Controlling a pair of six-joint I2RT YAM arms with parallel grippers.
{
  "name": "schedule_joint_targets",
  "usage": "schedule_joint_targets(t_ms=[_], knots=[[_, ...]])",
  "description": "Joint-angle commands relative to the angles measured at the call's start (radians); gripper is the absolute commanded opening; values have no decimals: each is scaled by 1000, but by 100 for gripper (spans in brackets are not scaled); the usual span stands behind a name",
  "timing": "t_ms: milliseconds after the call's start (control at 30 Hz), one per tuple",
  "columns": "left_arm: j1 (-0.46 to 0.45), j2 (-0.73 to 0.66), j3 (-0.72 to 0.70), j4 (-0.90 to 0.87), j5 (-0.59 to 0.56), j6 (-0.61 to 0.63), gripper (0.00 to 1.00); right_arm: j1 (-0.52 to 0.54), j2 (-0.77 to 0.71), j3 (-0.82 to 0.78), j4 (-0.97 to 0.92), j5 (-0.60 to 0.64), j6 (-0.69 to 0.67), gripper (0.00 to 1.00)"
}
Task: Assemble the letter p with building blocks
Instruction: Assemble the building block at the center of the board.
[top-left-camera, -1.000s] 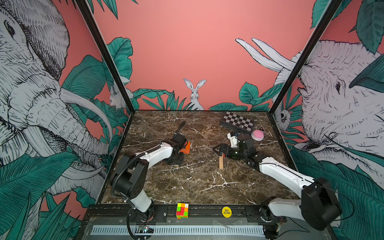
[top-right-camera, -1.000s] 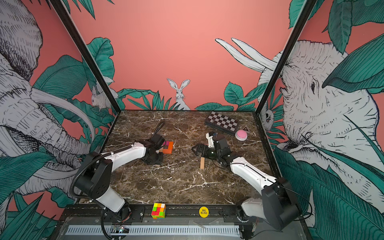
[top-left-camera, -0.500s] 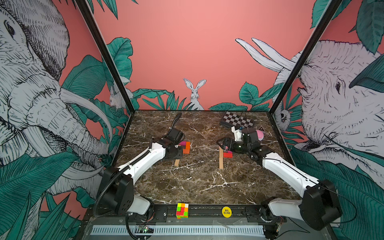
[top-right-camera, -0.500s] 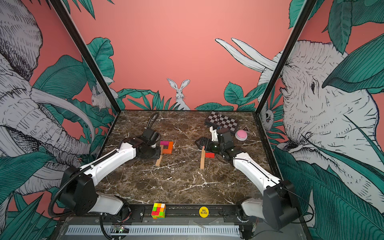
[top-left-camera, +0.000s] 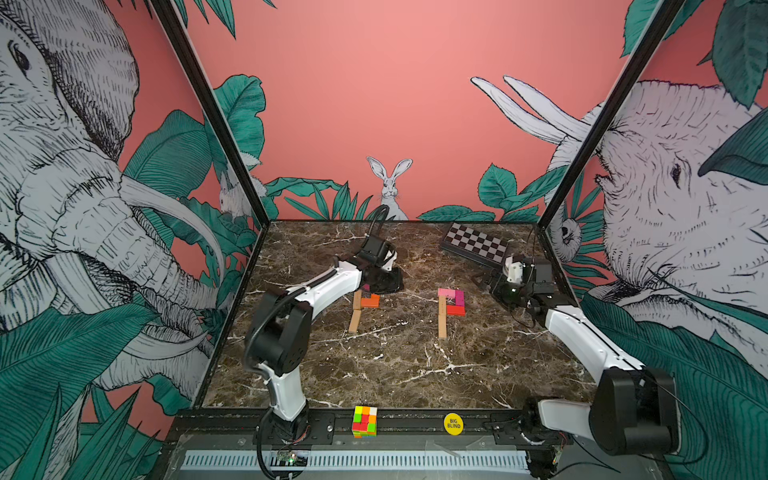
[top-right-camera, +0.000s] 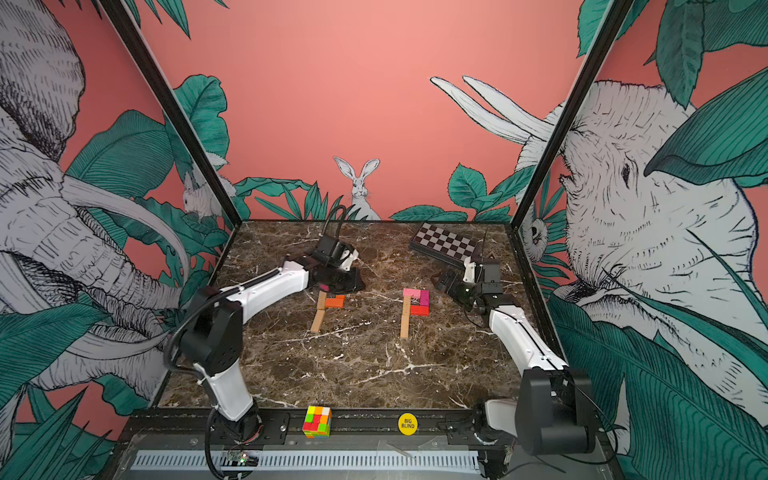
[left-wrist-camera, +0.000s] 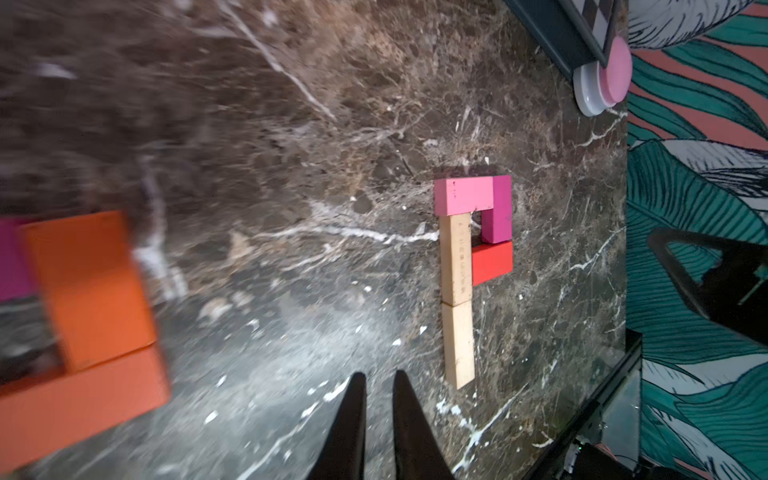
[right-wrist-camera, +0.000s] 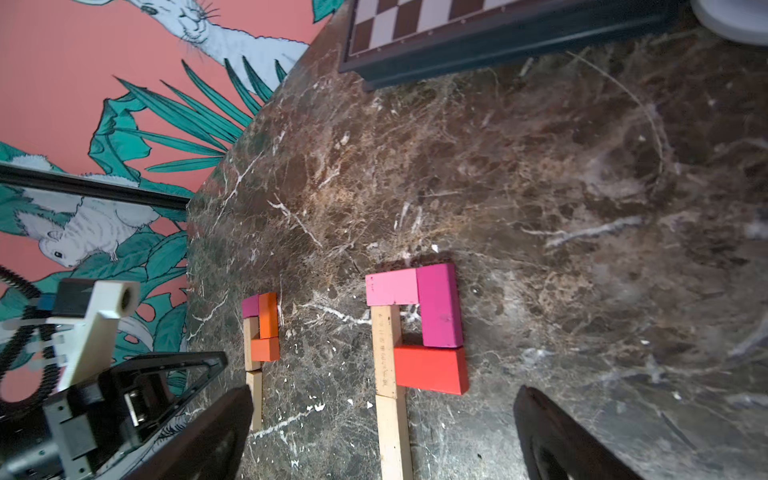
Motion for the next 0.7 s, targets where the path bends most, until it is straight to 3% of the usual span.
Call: schedule_joint_targets(t_ms=[0,200,300,367,433,500,667], knots=[[-57,93,91,71,70,-58,15,-20,42,-18,77,-84,18,99],[-81,201,176,132,89,-129,13,-50,84,-34,106,-138,8,99],[-82,115,192,7,21,-23,14,-51,76,-41,96,-143,-8,98],[-82,18,168,-121,-94,77,17,-51,63,-51,107,-142,-7,99],[-78,-118,73,-210,-241,131,26,-49,46,-60,119,-142,8,99],[-60,-237,-49,-252,-308,139,34,-37,29,-60,127,-152,21,99],[-4,-495,-331,-325,-392,105,42,84,-11,-10,56,-108,5,99]])
